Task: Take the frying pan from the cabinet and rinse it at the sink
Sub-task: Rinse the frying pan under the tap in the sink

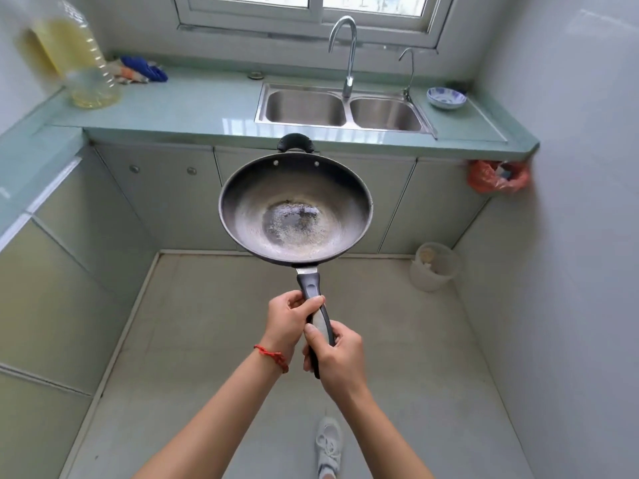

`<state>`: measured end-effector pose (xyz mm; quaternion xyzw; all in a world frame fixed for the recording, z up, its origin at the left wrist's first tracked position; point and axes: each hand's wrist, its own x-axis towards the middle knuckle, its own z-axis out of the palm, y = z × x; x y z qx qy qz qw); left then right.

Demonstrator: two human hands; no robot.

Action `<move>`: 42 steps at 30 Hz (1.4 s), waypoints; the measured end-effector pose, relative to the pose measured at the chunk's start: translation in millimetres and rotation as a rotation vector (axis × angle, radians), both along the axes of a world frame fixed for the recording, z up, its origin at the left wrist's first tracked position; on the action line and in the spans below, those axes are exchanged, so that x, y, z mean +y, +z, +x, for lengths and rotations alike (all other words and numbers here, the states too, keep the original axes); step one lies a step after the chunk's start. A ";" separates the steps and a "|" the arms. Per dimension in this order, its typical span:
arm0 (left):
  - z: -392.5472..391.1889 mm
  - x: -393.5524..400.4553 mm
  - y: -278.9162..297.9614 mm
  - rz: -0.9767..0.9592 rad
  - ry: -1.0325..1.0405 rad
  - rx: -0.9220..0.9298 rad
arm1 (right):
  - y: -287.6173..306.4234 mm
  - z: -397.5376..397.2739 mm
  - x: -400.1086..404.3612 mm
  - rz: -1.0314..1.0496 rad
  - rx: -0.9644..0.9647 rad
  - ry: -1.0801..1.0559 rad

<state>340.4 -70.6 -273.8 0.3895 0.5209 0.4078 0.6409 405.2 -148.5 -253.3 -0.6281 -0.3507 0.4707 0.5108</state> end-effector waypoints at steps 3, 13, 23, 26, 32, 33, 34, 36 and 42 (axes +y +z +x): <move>38.0 39.3 11.1 0.001 0.028 -0.012 | 7.4 38.3 41.8 0.015 -0.008 0.017; 106.3 160.7 34.2 0.035 0.064 -0.016 | 24.3 109.5 166.0 0.060 0.021 0.038; 119.5 337.2 34.8 0.068 0.041 -0.029 | 25.4 120.9 339.2 0.074 0.009 -0.001; 121.5 383.6 36.4 0.048 0.023 -0.032 | 28.3 123.1 383.9 0.070 0.010 -0.013; 134.2 458.4 29.5 0.031 -0.006 -0.006 | 27.0 133.3 456.4 0.047 0.004 -0.036; 137.3 469.9 27.8 0.024 -0.004 -0.006 | 25.5 136.4 468.2 0.040 0.000 -0.038; 140.6 482.3 25.9 0.020 -0.003 -0.007 | 24.2 140.1 480.6 0.033 -0.003 -0.037; 150.1 507.2 22.5 0.017 -0.006 0.005 | 22.0 149.1 506.6 0.016 -0.010 -0.035; 184.8 581.9 8.4 -0.062 0.051 -0.023 | 9.9 184.8 585.5 -0.031 0.001 -0.026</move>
